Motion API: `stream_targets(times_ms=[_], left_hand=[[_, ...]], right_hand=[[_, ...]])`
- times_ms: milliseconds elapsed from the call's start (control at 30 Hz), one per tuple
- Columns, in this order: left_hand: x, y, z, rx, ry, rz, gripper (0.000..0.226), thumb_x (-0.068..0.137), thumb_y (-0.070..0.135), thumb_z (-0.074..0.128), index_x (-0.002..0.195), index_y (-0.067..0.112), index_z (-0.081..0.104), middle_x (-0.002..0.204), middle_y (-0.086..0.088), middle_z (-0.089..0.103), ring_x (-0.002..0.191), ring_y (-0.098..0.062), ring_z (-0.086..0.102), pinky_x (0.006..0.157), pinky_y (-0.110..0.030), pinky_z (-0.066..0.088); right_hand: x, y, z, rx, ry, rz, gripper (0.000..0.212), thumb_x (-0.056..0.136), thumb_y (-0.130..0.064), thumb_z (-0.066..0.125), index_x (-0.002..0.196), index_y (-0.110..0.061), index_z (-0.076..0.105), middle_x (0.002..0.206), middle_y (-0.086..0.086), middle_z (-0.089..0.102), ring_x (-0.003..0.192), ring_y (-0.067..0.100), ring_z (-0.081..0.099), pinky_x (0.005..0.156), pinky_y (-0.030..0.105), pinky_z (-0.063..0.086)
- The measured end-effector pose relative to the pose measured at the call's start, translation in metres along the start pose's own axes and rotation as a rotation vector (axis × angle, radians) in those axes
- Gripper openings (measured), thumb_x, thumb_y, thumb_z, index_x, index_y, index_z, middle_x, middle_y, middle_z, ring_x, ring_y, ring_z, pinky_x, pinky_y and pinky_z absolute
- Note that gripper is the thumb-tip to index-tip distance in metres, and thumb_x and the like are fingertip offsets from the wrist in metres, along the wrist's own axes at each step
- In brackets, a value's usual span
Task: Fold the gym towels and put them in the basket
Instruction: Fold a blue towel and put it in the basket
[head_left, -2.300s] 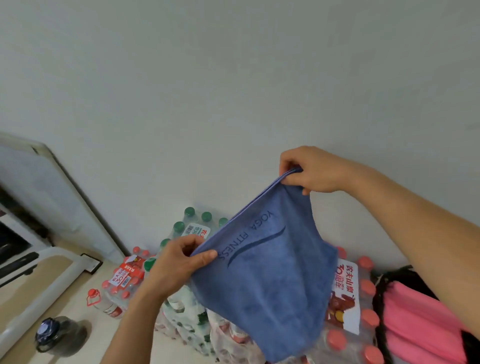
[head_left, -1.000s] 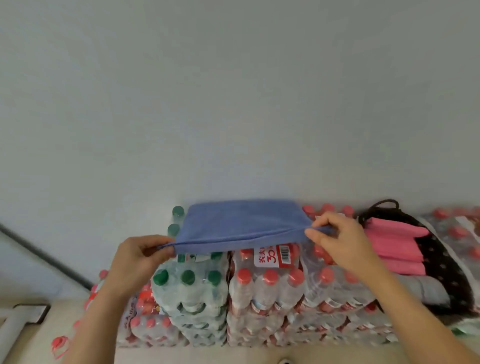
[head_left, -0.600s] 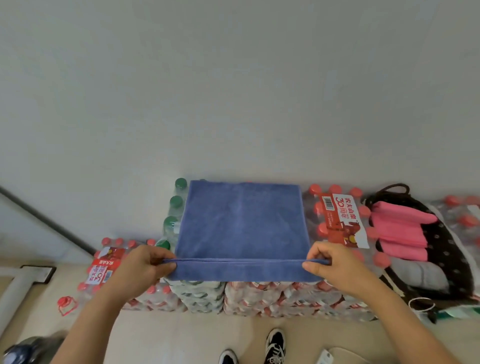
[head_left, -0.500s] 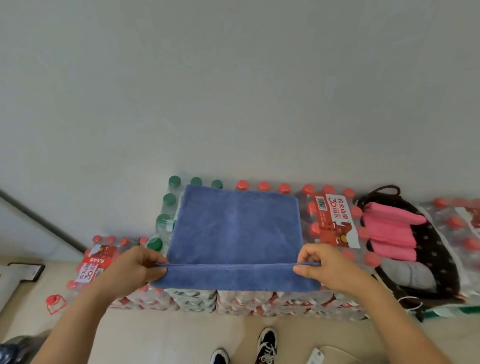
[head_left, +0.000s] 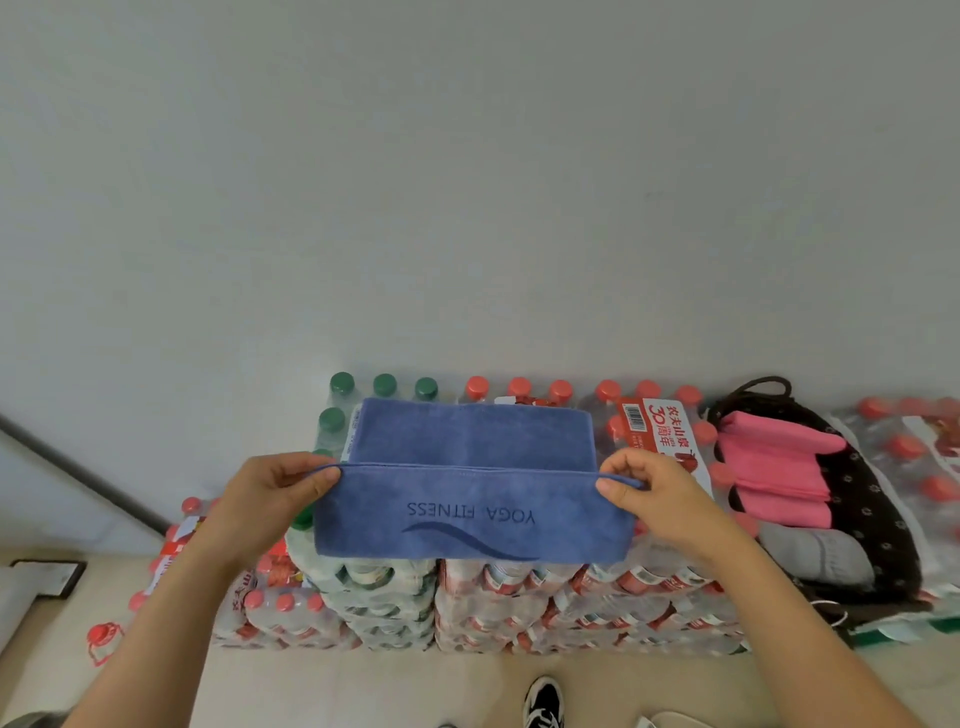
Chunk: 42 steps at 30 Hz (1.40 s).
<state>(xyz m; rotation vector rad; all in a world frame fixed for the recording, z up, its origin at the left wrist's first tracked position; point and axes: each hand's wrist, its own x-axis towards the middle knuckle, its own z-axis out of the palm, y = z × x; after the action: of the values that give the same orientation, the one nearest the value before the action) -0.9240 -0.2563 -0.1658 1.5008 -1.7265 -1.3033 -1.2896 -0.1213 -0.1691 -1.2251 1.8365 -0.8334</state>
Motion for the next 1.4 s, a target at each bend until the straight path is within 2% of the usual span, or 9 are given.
stream_targets(times_ms=[167, 300, 467, 600, 700, 1033, 1167, 1267, 1400], left_hand=[[0.032, 0.009, 0.013, -0.18, 0.122, -0.039, 0.009, 0.089, 0.013, 0.065, 0.09, 0.011, 0.074, 0.092, -0.011, 0.073, 0.087, -0.022, 0.065, 0.086, -0.041, 0.055], [0.058, 0.004, 0.022, -0.162, 0.157, -0.11, 0.009, 0.088, 0.023, 0.068, 0.087, 0.018, 0.075, 0.091, -0.006, 0.074, 0.095, -0.03, 0.066, 0.086, -0.05, 0.055], [0.076, 0.003, 0.036, -0.09, 0.229, -0.135, 0.013, 0.088, 0.027, 0.067, 0.078, 0.022, 0.072, 0.086, -0.002, 0.071, 0.084, -0.023, 0.062, 0.079, -0.043, 0.052], [0.09, 0.002, 0.041, -0.054, 0.243, -0.188, 0.014, 0.089, 0.029, 0.066, 0.078, 0.022, 0.07, 0.087, -0.005, 0.07, 0.08, -0.023, 0.059, 0.075, -0.042, 0.051], [0.099, 0.003, 0.044, -0.011, 0.254, -0.206, 0.017, 0.089, 0.027, 0.065, 0.074, 0.021, 0.07, 0.083, -0.005, 0.069, 0.077, -0.023, 0.057, 0.072, -0.04, 0.05], [0.118, -0.001, 0.049, 0.162, 0.256, -0.284, 0.021, 0.088, 0.036, 0.066, 0.093, 0.018, 0.074, 0.09, -0.004, 0.068, 0.088, -0.027, 0.061, 0.071, -0.037, 0.048], [0.123, -0.005, 0.048, 0.238, 0.258, -0.284, 0.026, 0.087, 0.04, 0.065, 0.096, 0.018, 0.075, 0.092, -0.004, 0.071, 0.09, -0.026, 0.063, 0.08, -0.039, 0.051], [0.127, -0.006, 0.047, 0.285, 0.243, -0.287, 0.027, 0.088, 0.041, 0.063, 0.098, 0.019, 0.075, 0.094, -0.003, 0.071, 0.09, -0.026, 0.063, 0.083, -0.04, 0.052], [0.129, 0.001, 0.05, 0.376, 0.219, -0.262, 0.024, 0.091, 0.038, 0.06, 0.09, 0.019, 0.074, 0.086, -0.004, 0.07, 0.084, -0.027, 0.062, 0.076, -0.038, 0.051]], right_hand=[[0.027, -0.003, -0.001, 0.061, 0.134, 0.033, 0.011, 0.09, -0.015, 0.064, 0.079, -0.016, 0.065, 0.081, 0.0, 0.065, 0.076, 0.014, 0.059, 0.071, 0.031, 0.048], [0.048, -0.004, 0.002, -0.023, 0.179, 0.064, 0.01, 0.091, -0.016, 0.062, 0.081, -0.019, 0.063, 0.087, -0.003, 0.064, 0.079, 0.008, 0.058, 0.063, 0.02, 0.041], [0.068, -0.003, 0.008, -0.1, 0.224, 0.107, 0.005, 0.092, -0.017, 0.059, 0.087, -0.017, 0.062, 0.091, 0.002, 0.064, 0.079, 0.014, 0.058, 0.059, 0.021, 0.039], [0.079, -0.007, 0.009, -0.125, 0.231, 0.1, 0.009, 0.093, -0.016, 0.056, 0.085, -0.014, 0.058, 0.083, 0.003, 0.061, 0.069, 0.014, 0.054, 0.056, 0.024, 0.039], [0.089, -0.01, 0.01, -0.189, 0.237, 0.078, 0.01, 0.094, -0.012, 0.053, 0.085, -0.013, 0.058, 0.082, 0.0, 0.06, 0.073, 0.015, 0.054, 0.057, 0.025, 0.038], [0.112, 0.0, 0.02, -0.407, 0.211, 0.094, 0.01, 0.095, -0.016, 0.05, 0.09, -0.017, 0.059, 0.097, 0.005, 0.061, 0.086, 0.023, 0.057, 0.068, 0.03, 0.041], [0.114, 0.005, 0.022, -0.425, 0.195, 0.1, 0.01, 0.095, -0.016, 0.05, 0.089, -0.017, 0.058, 0.098, 0.004, 0.06, 0.086, 0.02, 0.056, 0.071, 0.032, 0.045], [0.116, 0.005, 0.022, -0.423, 0.176, 0.107, 0.01, 0.096, -0.016, 0.05, 0.091, -0.017, 0.058, 0.097, 0.003, 0.06, 0.085, 0.018, 0.056, 0.07, 0.028, 0.044], [0.119, 0.003, 0.017, -0.376, 0.142, 0.115, 0.011, 0.095, -0.014, 0.051, 0.087, -0.017, 0.058, 0.093, 0.003, 0.064, 0.082, 0.018, 0.058, 0.07, 0.028, 0.044]])
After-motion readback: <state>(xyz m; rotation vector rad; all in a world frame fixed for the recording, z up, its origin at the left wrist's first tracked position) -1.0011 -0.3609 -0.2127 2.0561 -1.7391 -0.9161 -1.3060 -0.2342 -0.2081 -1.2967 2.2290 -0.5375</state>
